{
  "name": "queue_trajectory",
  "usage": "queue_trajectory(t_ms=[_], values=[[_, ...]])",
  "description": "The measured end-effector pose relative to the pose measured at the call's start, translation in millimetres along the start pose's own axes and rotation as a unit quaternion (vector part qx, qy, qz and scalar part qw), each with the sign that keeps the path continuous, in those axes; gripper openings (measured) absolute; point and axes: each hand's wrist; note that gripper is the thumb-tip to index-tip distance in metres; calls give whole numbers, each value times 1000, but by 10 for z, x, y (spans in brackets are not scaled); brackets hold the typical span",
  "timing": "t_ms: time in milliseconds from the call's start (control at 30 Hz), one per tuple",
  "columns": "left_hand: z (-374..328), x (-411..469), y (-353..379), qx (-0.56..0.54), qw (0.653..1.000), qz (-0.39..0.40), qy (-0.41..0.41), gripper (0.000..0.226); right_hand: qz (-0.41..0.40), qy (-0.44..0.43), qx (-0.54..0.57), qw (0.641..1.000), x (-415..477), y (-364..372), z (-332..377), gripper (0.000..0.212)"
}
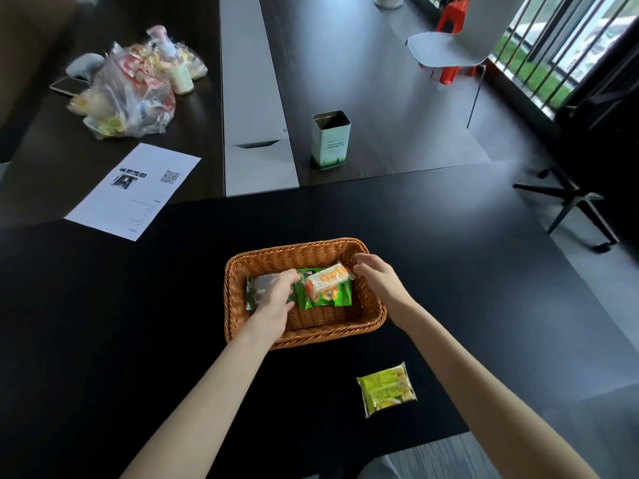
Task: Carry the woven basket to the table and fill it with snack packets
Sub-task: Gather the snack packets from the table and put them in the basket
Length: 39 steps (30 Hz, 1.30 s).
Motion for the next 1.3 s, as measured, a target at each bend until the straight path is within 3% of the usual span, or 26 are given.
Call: queue_trajectory(t_ms=[133, 433, 600, 733, 933, 1100, 1300], values=[[323, -401, 18, 32, 997, 74, 18, 26, -30, -44, 18, 998, -617, -192, -283, 31], [1358, -496, 467, 27, 988, 53, -146, 36, -122, 180, -11, 976, -774, -79, -1557, 50], [1447, -413, 646, 0, 985, 43, -168, 34, -110, 195, -28, 974, -712, 28, -1766, 46], [1504, -363, 727, -2, 982, 63, -177, 17, -93, 186, 9, 978, -751, 83, -1721, 34], [1381, -525, 801, 20, 987, 89, -136, 30, -124, 136, 7, 983, -957, -17, -1554, 33], [890, -617, 684, 32, 992, 120, -4, 42, -136, -4, 12, 991, -999, -166, -877, 28], [150, -529, 154, 28, 996, 40, 75, 47, -62, -66, 10, 996, -584, 151, -13, 30]])
Point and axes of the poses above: each hand's wrist, its own x-axis towards the middle knuckle, its own y-axis out of the palm, z = x × y, and after that the axes turned 11 degrees about z, right-handed
